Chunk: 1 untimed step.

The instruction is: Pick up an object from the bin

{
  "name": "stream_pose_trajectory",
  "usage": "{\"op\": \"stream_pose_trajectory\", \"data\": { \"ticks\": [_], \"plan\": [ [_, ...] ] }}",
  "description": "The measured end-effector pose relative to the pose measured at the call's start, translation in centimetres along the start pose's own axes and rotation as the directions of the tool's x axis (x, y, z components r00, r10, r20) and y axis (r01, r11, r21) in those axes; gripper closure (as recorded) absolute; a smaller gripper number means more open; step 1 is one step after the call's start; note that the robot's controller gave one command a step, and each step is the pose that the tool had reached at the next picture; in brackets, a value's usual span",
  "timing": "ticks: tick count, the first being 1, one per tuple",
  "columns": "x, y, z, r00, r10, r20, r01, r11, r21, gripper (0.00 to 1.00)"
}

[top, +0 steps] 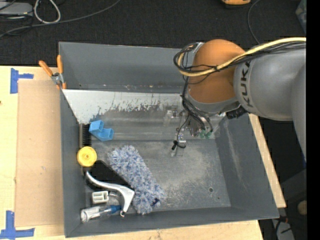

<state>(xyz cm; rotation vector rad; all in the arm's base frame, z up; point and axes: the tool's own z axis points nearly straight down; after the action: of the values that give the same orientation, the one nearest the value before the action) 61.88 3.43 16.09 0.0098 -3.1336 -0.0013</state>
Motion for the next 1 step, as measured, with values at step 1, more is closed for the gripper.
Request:
{"op": "stream_pose_trajectory", "data": {
  "ticks": [1],
  "plan": [
    [-0.14,-0.01,-0.5,1.0,0.001,0.007,-0.001,1.0,0.0,0.0]
  ]
}}
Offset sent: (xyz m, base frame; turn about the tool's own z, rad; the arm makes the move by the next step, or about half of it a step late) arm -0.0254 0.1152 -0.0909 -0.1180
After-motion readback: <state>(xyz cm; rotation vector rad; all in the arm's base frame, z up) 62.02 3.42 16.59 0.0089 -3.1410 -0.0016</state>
